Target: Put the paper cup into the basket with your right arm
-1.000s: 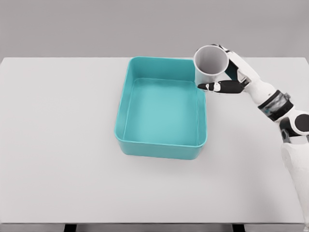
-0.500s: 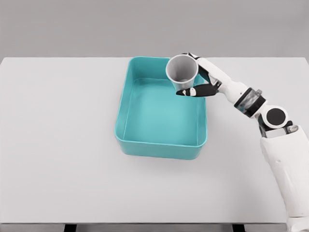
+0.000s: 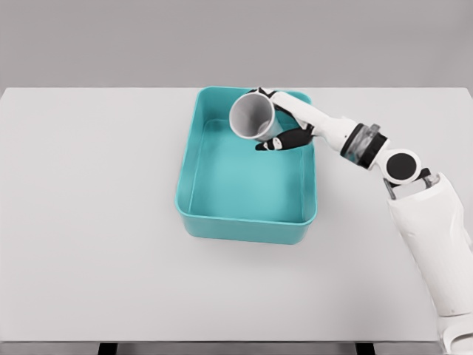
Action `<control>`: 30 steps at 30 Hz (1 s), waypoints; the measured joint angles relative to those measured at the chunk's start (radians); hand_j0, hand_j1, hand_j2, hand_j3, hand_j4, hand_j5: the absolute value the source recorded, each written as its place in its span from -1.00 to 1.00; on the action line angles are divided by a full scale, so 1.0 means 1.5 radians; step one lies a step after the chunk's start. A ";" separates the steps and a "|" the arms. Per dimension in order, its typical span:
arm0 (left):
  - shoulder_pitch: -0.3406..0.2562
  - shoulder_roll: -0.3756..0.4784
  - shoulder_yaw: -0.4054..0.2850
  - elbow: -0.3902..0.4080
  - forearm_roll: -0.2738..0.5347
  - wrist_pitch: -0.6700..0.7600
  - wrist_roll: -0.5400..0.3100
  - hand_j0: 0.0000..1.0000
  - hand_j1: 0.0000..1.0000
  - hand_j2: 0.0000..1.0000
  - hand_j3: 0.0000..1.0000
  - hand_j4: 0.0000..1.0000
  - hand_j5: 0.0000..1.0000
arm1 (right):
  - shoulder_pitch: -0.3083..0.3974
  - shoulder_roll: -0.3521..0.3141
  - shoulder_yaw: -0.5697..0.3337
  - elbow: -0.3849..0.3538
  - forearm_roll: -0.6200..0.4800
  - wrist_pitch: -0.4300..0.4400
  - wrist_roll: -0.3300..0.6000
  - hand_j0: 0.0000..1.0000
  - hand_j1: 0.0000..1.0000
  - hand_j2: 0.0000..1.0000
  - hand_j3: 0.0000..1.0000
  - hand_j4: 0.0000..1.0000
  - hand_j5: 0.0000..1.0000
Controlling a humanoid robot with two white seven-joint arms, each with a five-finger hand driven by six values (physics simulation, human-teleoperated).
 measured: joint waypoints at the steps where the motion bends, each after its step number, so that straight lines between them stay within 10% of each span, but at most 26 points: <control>1: 0.000 0.000 0.000 0.000 0.000 0.000 0.000 1.00 1.00 1.00 1.00 1.00 1.00 | -0.004 -0.003 0.008 0.000 0.013 -0.004 0.000 0.07 0.07 0.07 0.07 0.07 0.07; 30: 0.000 0.000 0.000 0.000 0.000 0.000 0.000 1.00 1.00 1.00 1.00 1.00 1.00 | -0.135 -0.079 0.242 -0.002 0.206 -0.073 0.000 0.08 0.08 0.08 0.08 0.08 0.08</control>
